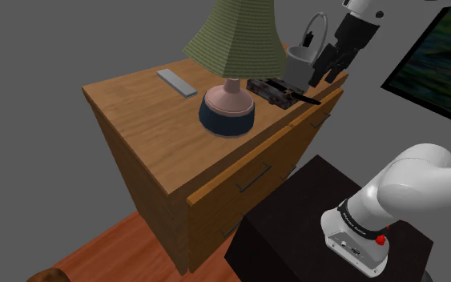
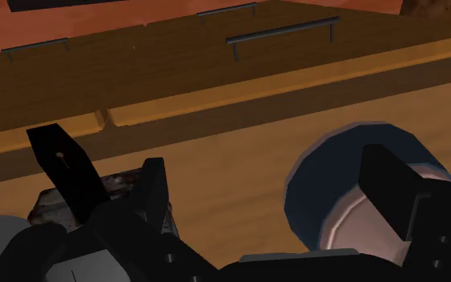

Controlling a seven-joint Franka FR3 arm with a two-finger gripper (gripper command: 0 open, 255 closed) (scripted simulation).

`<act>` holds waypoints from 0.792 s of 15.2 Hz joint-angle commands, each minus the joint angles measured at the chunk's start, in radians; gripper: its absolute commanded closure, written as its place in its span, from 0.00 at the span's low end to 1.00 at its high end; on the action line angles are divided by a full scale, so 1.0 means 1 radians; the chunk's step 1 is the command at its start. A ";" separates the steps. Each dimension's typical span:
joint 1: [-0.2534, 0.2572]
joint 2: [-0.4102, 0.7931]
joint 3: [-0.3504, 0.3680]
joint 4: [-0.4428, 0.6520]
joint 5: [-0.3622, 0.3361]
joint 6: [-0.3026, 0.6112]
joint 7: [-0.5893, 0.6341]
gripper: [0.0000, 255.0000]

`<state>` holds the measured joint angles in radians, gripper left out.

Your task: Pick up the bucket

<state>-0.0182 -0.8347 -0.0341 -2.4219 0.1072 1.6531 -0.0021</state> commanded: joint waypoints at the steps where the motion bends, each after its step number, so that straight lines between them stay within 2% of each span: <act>1: 0.000 0.000 0.000 0.000 0.000 0.000 0.000 0.00; 12: -0.055 0.291 -0.198 0.200 -0.108 0.059 -0.220 0.00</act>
<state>-0.0703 -0.5726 -0.2161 -2.2505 0.0046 1.7139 -0.2027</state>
